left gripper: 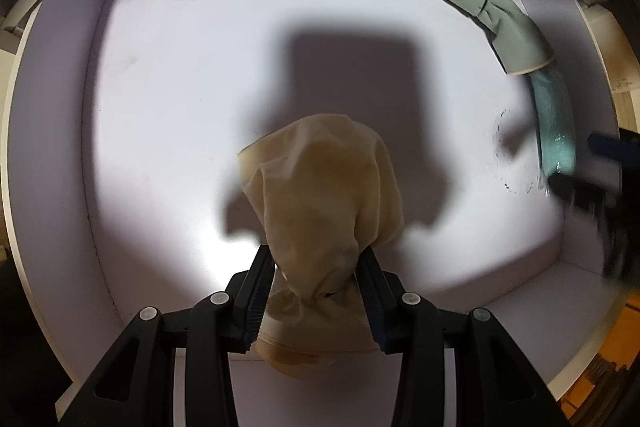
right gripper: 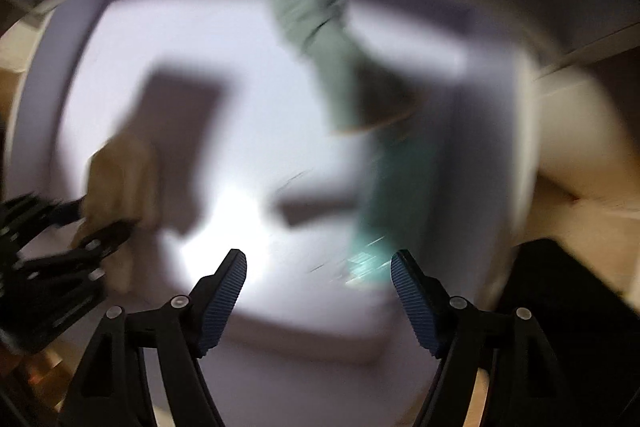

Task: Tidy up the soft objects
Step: 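Grasp the mint-green plastic bag with the right gripper while the left gripper holds the beige cloth, then lift the beige cloth out of the drawer toward the gold box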

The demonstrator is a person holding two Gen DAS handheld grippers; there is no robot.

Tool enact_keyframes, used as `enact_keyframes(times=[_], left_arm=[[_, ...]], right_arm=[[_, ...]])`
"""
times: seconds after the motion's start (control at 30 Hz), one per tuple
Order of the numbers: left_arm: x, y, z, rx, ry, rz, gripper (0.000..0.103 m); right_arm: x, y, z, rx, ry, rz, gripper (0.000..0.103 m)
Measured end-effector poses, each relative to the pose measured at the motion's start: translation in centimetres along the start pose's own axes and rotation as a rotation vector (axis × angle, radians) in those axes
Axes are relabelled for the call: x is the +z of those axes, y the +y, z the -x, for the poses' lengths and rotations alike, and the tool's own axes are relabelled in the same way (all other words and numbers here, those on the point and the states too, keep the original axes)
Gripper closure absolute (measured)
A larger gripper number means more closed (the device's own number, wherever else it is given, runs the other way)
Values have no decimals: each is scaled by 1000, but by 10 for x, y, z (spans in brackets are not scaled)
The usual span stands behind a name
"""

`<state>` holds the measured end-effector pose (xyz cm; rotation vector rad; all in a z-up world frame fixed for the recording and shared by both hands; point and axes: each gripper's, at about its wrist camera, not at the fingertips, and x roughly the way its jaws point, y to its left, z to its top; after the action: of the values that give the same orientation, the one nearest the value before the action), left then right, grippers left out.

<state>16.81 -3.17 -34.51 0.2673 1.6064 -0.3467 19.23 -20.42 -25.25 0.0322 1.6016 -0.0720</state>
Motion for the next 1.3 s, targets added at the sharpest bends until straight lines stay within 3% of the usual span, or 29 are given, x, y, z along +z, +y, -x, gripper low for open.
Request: enact_keyframes(times=[0.13,0.3,0.37,0.4,0.43,0.53,0.6,0.7,0.93,0.97,1.1,1.3], left_arm=[[-8,7,-1,-4,-1,-5,61],[-8,10,5,-33,-15,22,61],[-8,14,4,-60,-24,50,61],[-8,15,5,-75,-29,63,61],[-7,17,5,-92,-34,76,61],[-8,16,-4,-142,-40,97,61],[-6,13,-4,-149,-41,91,61],[-4,3,-12,-102,-31,41,61],[-7,-19,-26,-9,-3,-71,63],[-8,-19,-26,-4,2,-71,69],[-12,-12,-24,-35,10,-27,71],[-11,-2,-4,-72,-47,35,71]], right_arm=[[6,-9,-14,-34,41,-15,40],[9,-2,-28,-42,71,14,42],[7,0,-27,-34,76,20,52],[5,2,-25,-12,76,25,63],[5,-1,-24,14,75,26,64],[-3,1,-21,110,99,-7,66],[-7,-1,-20,113,100,-26,66],[-8,-18,-21,105,96,-47,63],[6,-2,-19,99,102,-41,63],[6,1,-19,97,101,-45,62],[6,2,-28,114,109,-80,64],[4,-14,-39,150,123,-102,65]])
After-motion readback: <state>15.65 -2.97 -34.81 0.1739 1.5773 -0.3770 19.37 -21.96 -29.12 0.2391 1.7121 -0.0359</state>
